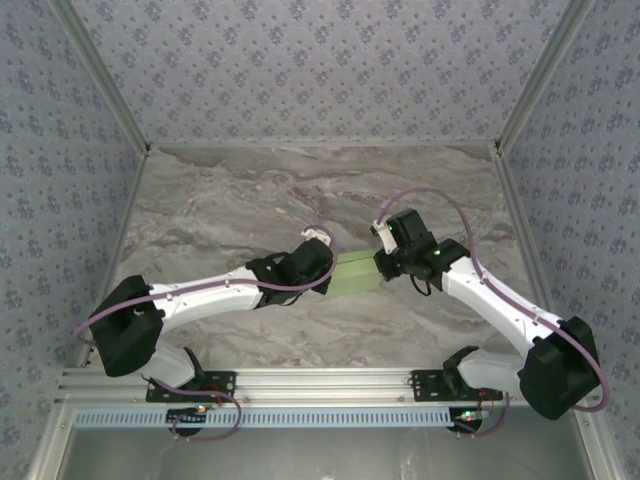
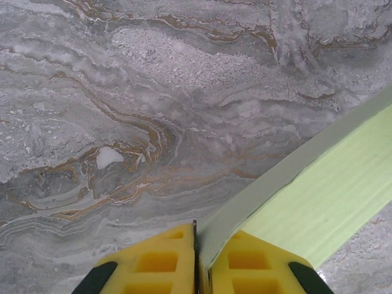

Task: Fold the paper box

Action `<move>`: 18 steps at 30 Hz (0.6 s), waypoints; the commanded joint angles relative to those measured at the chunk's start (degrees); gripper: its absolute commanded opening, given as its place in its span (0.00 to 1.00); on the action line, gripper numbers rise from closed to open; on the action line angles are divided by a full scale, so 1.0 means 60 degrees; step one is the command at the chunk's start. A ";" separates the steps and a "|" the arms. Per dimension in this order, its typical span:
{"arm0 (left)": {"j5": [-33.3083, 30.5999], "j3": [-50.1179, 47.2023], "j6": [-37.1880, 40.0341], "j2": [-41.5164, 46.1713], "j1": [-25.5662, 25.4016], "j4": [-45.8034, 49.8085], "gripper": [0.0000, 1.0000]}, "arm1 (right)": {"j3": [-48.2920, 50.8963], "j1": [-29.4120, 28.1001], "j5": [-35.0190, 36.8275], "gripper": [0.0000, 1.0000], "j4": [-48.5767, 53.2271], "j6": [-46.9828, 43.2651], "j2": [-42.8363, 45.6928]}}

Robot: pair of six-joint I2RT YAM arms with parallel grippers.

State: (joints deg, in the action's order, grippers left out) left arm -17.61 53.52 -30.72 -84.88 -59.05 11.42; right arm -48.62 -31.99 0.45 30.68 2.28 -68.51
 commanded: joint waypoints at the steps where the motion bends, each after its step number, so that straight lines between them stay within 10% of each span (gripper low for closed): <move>1: -0.0184 0.0166 -0.0839 -0.0063 -0.0076 -0.0031 0.01 | 0.0488 -0.0136 -0.0149 0.17 -0.0171 0.0321 0.0292; 9: 0.0055 0.0383 -0.1065 -0.0177 -0.0105 0.0034 0.00 | 0.0896 -0.0166 -0.0221 0.16 -0.0672 0.0543 0.0568; 18: -0.0240 0.0246 0.0200 0.0274 -0.0105 -0.0014 0.03 | 0.1449 0.0818 -0.1286 0.41 -0.1709 0.0645 0.1384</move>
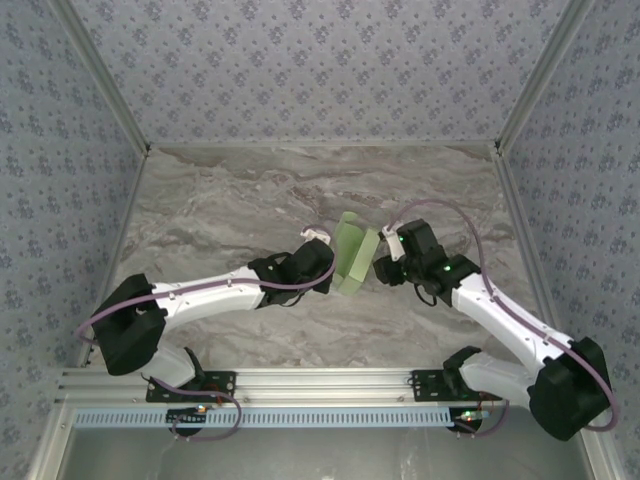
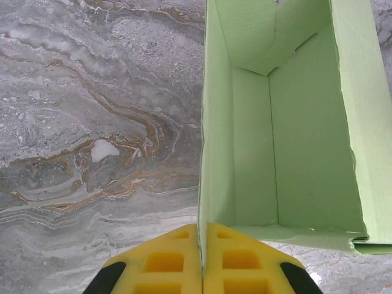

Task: Fold the paper box

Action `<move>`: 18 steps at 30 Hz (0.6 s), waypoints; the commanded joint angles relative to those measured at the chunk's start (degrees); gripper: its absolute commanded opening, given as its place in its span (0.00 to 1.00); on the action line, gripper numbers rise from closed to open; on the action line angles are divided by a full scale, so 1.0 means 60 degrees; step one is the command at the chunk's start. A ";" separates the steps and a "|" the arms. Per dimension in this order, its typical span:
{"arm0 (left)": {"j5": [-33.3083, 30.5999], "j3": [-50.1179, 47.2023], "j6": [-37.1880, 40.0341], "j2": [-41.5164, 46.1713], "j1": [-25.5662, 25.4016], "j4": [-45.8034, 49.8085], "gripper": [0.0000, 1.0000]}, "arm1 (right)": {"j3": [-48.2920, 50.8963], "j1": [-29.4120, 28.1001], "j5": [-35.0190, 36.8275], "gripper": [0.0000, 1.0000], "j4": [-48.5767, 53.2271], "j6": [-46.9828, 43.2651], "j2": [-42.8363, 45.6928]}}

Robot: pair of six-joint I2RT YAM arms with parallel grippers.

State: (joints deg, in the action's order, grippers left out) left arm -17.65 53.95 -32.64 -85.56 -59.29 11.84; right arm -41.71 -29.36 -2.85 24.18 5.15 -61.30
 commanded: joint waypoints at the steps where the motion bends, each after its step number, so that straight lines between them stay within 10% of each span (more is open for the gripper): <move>1: -0.0243 0.0177 0.0567 0.0428 -0.0065 -0.0083 0.03 | 0.0424 0.0556 -0.1015 0.41 -0.0805 0.0293 0.0197; 7: -0.0078 0.0255 0.0737 0.0266 -0.0065 -0.0094 0.04 | 0.0963 0.0802 -0.2683 0.55 -0.1722 0.0879 0.0072; 18: 0.0539 0.0209 0.1174 0.0089 0.0094 -0.0533 0.04 | 0.1286 -0.0283 -0.2695 0.35 -0.3523 0.1954 -0.1009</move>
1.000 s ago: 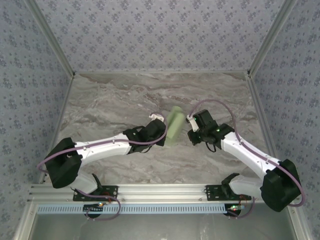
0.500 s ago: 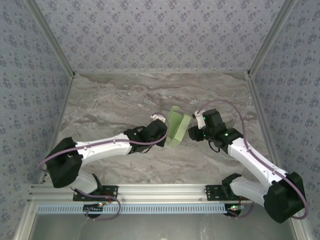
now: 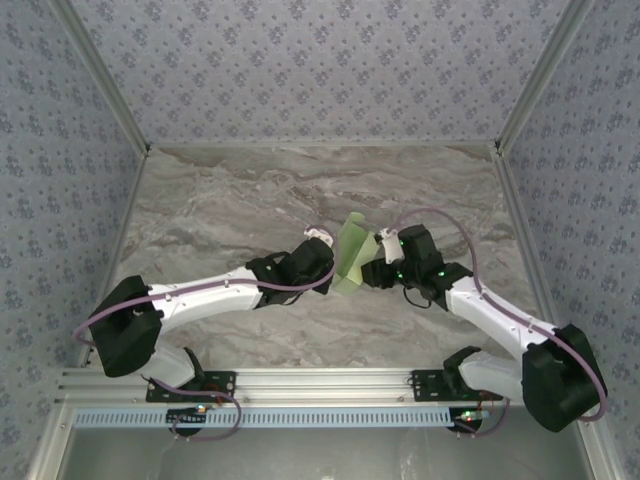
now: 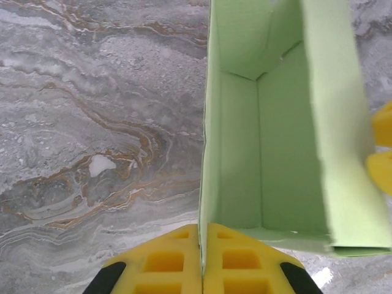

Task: Fold the paper box

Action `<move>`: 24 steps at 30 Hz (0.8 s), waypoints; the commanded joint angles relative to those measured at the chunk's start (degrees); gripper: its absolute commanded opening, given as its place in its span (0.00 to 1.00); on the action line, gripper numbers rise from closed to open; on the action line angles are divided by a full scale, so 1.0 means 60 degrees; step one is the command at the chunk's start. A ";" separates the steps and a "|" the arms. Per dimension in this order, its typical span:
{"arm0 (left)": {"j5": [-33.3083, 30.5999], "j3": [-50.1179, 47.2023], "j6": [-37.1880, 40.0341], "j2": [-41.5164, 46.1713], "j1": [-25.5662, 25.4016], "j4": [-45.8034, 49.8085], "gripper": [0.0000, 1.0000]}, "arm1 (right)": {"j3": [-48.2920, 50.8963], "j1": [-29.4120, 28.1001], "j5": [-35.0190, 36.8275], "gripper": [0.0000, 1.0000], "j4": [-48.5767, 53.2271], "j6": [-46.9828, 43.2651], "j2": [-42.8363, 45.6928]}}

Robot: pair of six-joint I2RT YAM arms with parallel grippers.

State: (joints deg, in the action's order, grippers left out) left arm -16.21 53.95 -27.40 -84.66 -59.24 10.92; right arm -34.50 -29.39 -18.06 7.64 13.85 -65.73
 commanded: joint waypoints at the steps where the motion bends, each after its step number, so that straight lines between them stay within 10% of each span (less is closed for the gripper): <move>1: 0.0381 0.0207 0.0338 -0.0070 0.0124 -0.0409 0.04 | 0.0035 -0.0347 -0.0105 0.33 -0.0843 0.0534 -0.0372; 11: 0.1309 0.0174 0.0953 -0.0384 0.0595 -0.0525 0.04 | -0.0371 -0.0622 -0.0120 0.32 -0.1468 0.0396 -0.1002; 24: 0.1235 0.0142 0.1546 -0.0391 0.0850 -0.0238 0.04 | -0.0840 0.1289 -0.0905 0.66 0.1416 -0.2308 0.1497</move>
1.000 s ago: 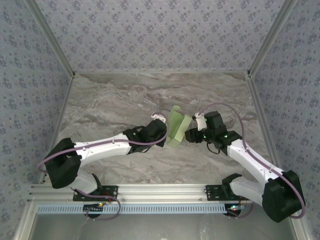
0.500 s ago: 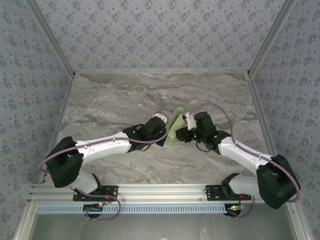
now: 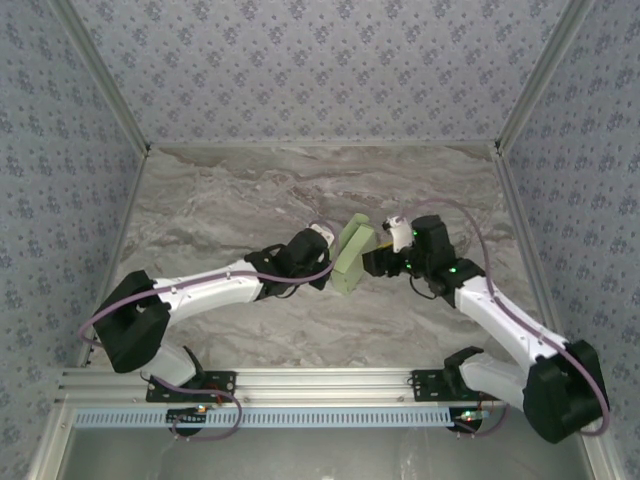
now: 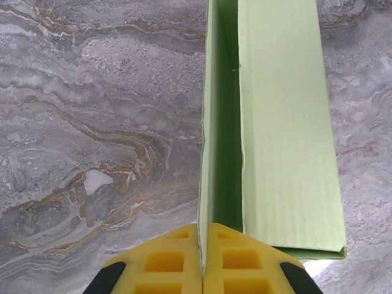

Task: Fold the paper box

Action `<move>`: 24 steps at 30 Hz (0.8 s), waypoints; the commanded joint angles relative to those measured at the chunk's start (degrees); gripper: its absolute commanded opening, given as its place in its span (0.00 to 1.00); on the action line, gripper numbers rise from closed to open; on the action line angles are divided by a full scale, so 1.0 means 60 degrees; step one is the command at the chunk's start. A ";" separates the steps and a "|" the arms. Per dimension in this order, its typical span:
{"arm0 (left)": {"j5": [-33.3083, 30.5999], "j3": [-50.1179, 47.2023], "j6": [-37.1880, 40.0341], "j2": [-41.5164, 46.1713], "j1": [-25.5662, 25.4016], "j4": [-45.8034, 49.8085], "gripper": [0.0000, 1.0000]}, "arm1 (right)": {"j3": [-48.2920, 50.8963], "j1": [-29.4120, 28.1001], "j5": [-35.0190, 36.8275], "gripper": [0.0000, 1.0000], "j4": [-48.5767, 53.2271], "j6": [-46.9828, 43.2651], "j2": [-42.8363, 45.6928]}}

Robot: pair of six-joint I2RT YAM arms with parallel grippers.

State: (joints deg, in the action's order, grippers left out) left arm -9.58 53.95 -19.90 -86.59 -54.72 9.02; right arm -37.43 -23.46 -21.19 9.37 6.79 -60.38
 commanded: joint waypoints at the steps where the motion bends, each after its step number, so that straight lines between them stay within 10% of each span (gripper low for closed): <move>1: 0.0146 0.0140 0.0361 -0.0060 0.0107 0.0079 0.04 | -0.0426 0.0389 -0.0309 0.67 0.1440 -0.1661 0.0825; 13: 0.0865 0.0045 0.1802 0.0239 0.0151 -0.0212 0.05 | -0.1854 0.0355 -0.1191 1.00 0.4069 -1.1681 -0.0078; 24: 0.1237 -0.0013 0.2213 0.0284 0.0151 -0.0214 0.06 | -0.4620 -0.0938 0.0057 1.00 0.5946 -1.4848 -0.3273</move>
State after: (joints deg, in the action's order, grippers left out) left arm -4.03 53.95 -8.40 -86.56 -54.00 8.75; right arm -61.82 -27.64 -24.36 36.82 -72.20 -76.99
